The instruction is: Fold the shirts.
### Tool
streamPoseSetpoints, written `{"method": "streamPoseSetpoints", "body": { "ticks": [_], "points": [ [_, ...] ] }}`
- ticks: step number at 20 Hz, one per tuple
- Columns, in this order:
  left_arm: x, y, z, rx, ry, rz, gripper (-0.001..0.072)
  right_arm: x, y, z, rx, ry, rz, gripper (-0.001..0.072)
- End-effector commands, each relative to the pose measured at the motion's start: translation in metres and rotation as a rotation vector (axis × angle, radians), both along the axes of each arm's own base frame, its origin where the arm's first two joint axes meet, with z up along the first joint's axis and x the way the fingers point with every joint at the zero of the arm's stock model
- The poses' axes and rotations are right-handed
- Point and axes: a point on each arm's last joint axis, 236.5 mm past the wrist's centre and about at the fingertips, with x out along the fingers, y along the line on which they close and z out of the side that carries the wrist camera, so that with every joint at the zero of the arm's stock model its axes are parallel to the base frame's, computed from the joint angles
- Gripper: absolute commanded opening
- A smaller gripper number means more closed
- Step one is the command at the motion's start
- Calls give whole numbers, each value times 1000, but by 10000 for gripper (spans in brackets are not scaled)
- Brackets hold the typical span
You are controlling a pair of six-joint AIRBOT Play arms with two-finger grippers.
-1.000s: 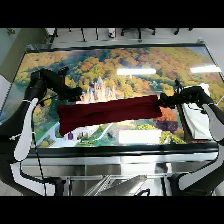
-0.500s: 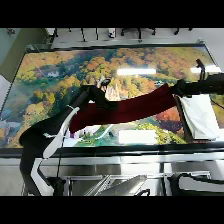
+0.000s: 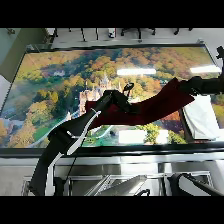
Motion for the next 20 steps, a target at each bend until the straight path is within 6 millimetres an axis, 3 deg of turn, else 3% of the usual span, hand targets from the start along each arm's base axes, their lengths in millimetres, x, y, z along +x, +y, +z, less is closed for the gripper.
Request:
{"method": "streamPoseSetpoints", "body": {
  "ticks": [1,4,7,10,12,13,14,16,17,18,19,20],
  "points": [
    [-11,-6,10,1,36,-29,15,-11,6,4,9,20,23,20],
    [-1,24,49,3,51,-23,15,-12,12,9,47,30,21,19],
    [25,81,129,-31,-27,3,15,-12,45,21,101,10,83,19],
    [49,169,232,-79,-156,129,15,2,119,37,146,-83,152,19],
    [51,231,289,-103,-260,242,15,14,188,39,167,-157,185,19],
    [48,259,311,-107,-312,288,15,17,229,31,177,-178,204,19],
    [43,283,326,-105,-352,328,15,22,268,14,176,-191,206,20],
    [29,321,342,-91,-405,390,15,30,348,-46,148,-201,174,23],
    [23,336,345,-84,-419,418,15,28,382,-87,115,-205,151,84],
    [19,347,347,-80,-431,446,15,22,409,-123,86,-196,143,310],
    [16,359,349,-77,-451,478,16,14,430,-155,70,-164,145,423],
    [14,368,351,-81,-471,515,15,6,440,-173,67,-120,157,427]
  ]
}}
